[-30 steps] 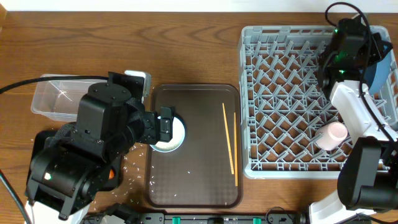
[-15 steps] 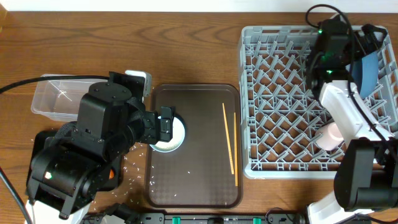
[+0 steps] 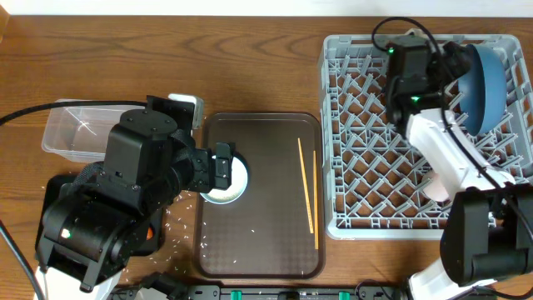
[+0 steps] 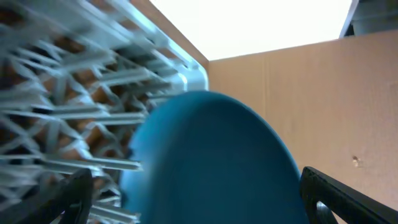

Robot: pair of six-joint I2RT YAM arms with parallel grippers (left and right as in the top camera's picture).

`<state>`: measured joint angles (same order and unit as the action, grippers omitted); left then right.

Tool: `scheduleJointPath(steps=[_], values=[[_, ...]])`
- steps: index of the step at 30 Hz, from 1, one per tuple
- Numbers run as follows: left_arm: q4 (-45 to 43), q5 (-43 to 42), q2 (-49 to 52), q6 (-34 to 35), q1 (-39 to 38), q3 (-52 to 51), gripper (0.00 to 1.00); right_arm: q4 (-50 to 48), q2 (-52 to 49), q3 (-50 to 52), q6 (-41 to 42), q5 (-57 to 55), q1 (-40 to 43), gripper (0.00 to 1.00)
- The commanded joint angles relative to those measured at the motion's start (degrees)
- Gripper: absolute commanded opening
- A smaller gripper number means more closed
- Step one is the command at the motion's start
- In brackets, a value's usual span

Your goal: Sort waste into correct bins and load items into the dishwasher rack

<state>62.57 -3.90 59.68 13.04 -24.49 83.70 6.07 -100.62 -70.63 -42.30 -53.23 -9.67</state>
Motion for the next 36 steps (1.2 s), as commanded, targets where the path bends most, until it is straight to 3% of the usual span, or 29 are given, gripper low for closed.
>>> scheduleJointPath(steps=[1, 6, 12, 16, 19, 26, 36], values=[[-1.09, 0.31, -0.13, -0.98, 0.20, 0.92, 0.98, 1.18, 3.34, -0.20, 6.64, 0.37, -4.02, 0.99], [-1.40, 0.26, -0.22, -0.94, 0.20, 0.92, 0.98, 12.76, 7.02, -0.20, 20.26, 6.21, -10.36, 0.99], [1.68, 0.07, -0.22, -0.94, 0.20, 0.92, 0.98, 31.52, 13.11, -0.26, 44.15, 28.81, -14.36, 0.99], [3.41, 0.11, -0.22, -0.94, 0.20, 0.92, 0.98, 37.97, 18.12, -0.26, 51.98, 44.65, -14.29, 0.97], [3.32, 0.13, -0.28, -0.94, 0.20, 0.92, 0.98, 41.38, 21.22, -0.24, 56.83, 50.29, -14.29, 0.95], [3.91, 0.72, -0.22, -0.63, 0.20, 0.92, 0.98, 43.89, 27.50, -0.24, 58.99, 58.03, -14.32, 0.99], [15.85, 9.57, 4.66, 10.75, 0.20, 0.22, 0.98, 44.50, 30.38, -0.24, 59.04, 59.67, -14.29, 0.99]])
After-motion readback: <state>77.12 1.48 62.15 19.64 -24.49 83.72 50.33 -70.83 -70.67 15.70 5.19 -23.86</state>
